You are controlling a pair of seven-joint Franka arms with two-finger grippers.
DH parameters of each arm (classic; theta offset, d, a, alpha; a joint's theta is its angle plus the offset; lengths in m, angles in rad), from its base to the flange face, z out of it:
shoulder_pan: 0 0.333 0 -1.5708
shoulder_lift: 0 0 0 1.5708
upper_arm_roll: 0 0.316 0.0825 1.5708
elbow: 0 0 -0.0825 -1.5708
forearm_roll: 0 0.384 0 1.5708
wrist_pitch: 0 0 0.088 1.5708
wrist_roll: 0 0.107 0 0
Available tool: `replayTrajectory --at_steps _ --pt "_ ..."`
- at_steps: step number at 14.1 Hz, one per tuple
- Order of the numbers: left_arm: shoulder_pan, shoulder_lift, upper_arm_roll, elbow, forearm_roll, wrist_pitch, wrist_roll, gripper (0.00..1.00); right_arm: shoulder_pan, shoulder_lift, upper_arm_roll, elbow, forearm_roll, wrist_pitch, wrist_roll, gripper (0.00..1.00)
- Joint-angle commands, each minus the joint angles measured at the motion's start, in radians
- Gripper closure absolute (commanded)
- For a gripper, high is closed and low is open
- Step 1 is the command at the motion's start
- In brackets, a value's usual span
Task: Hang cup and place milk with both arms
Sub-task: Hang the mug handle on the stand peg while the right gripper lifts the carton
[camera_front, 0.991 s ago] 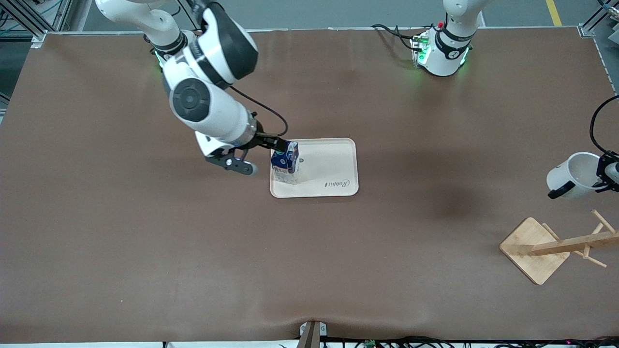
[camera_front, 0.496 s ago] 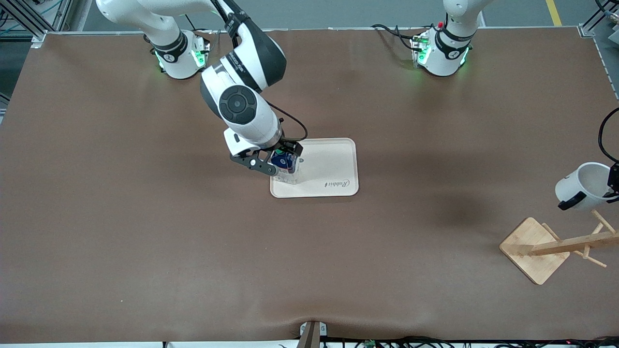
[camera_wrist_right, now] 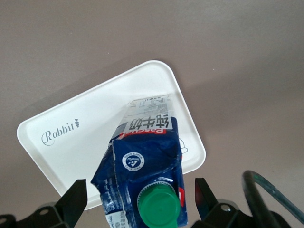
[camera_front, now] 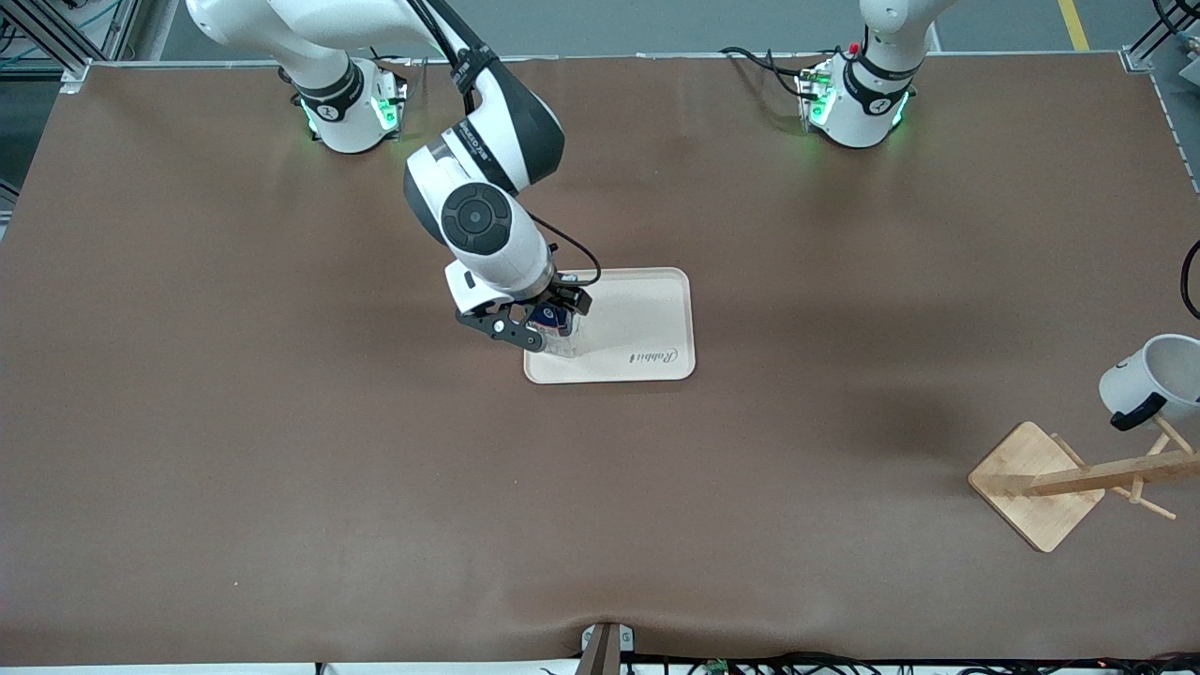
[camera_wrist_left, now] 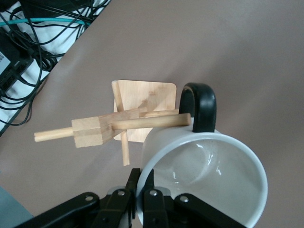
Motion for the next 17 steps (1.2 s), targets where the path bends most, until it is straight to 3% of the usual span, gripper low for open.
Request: replayTrajectory --at_steps 1,3,4,9,11,12,13,14,17 --pt "0.003 0.022 0.003 0.032 -0.026 0.012 -0.007 1.00 0.027 -0.010 -0.009 -0.022 -0.040 0.030 0.022 0.50" --pt "0.017 0.025 0.004 0.032 -0.042 0.018 -0.007 1.00 0.027 -0.010 -0.009 -0.024 -0.049 0.029 0.020 0.93" --pt "0.022 0.027 0.006 0.032 -0.046 0.023 -0.007 1.00 0.028 -0.009 -0.009 -0.024 -0.049 0.029 0.022 1.00" --pt "0.045 0.053 0.007 0.032 -0.065 0.068 -0.007 1.00 -0.002 -0.019 -0.012 0.004 -0.040 -0.008 0.016 1.00" --pt "0.051 0.064 0.007 0.032 -0.088 0.082 -0.014 1.00 -0.031 -0.035 -0.017 0.051 -0.044 -0.119 0.016 1.00" --pt "0.051 0.064 0.009 0.031 -0.104 0.084 -0.040 0.89 -0.053 -0.042 -0.026 0.079 -0.046 -0.191 0.010 1.00" --pt "0.051 0.064 0.010 0.029 -0.109 0.079 -0.056 0.66 -0.085 -0.055 -0.027 0.097 -0.044 -0.248 0.006 1.00" --pt "0.051 0.064 0.010 0.026 -0.114 0.078 -0.065 0.01 -0.120 -0.071 -0.027 0.107 -0.038 -0.278 0.005 1.00" --pt "0.046 0.050 0.010 0.023 -0.114 0.072 -0.129 0.00 -0.224 -0.139 -0.027 0.104 -0.038 -0.370 -0.096 1.00"
